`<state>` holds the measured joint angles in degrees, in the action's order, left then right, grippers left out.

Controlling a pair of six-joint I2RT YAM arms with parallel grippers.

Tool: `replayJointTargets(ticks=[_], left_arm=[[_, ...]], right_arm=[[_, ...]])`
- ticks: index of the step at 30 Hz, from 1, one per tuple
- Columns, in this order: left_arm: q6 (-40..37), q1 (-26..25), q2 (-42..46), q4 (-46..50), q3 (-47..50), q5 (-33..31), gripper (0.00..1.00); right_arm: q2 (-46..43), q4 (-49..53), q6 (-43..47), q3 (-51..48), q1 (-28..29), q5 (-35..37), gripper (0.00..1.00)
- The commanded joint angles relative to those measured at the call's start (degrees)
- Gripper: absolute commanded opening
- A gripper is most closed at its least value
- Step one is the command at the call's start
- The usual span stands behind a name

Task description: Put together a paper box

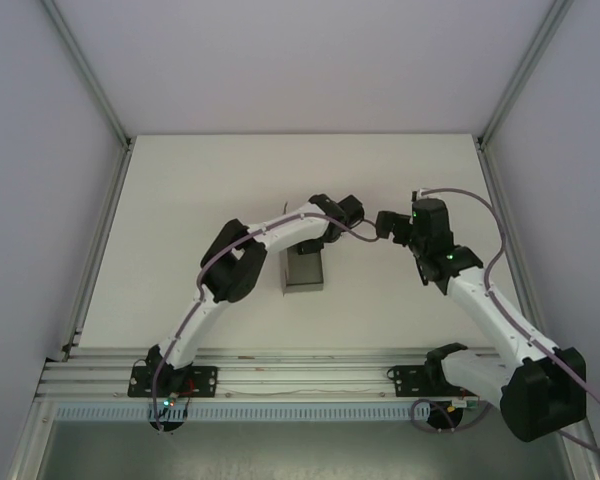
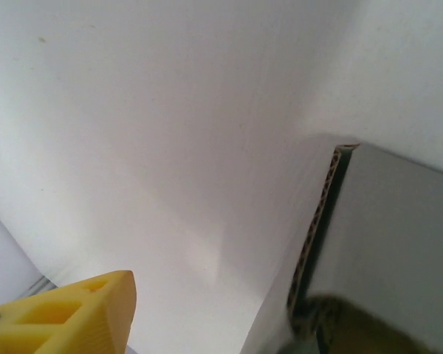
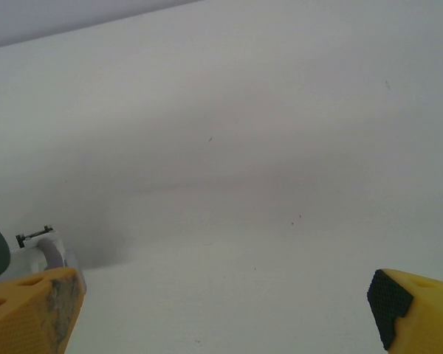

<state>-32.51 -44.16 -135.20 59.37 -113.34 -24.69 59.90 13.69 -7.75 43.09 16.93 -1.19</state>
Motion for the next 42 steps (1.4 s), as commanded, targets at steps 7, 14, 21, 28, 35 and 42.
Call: replayJointTargets(ticks=[7,14,21,28,35,42], left_arm=[[-2.8,0.4,14.0,-5.6,4.7,6.7,0.77],[7.6,5.3,22.6,-17.8,3.7,12.6,1.0],[35.5,15.3,34.9,-27.6,12.1,15.2,1.0],[52.5,23.6,55.1,-43.4,45.2,17.3,1.0],[56.8,26.0,63.5,-42.7,60.0,15.4,1.0],[55.8,26.2,66.5,-41.7,62.0,12.2,1.0]], right_arm=[[-5.4,-0.7,0.6,-1.2,-0.2,-0.7,1.0],[-6.1,-0.5,1.3,0.3,-0.9,0.4,1.0],[0.1,-3.9,13.2,1.8,-0.8,-17.7,1.0],[22.7,8.7,43.3,15.3,9.6,-32.3,0.99],[46.5,21.5,54.6,36.7,13.7,-31.2,0.92],[56.7,23.2,57.7,44.0,13.9,-33.6,0.75]])
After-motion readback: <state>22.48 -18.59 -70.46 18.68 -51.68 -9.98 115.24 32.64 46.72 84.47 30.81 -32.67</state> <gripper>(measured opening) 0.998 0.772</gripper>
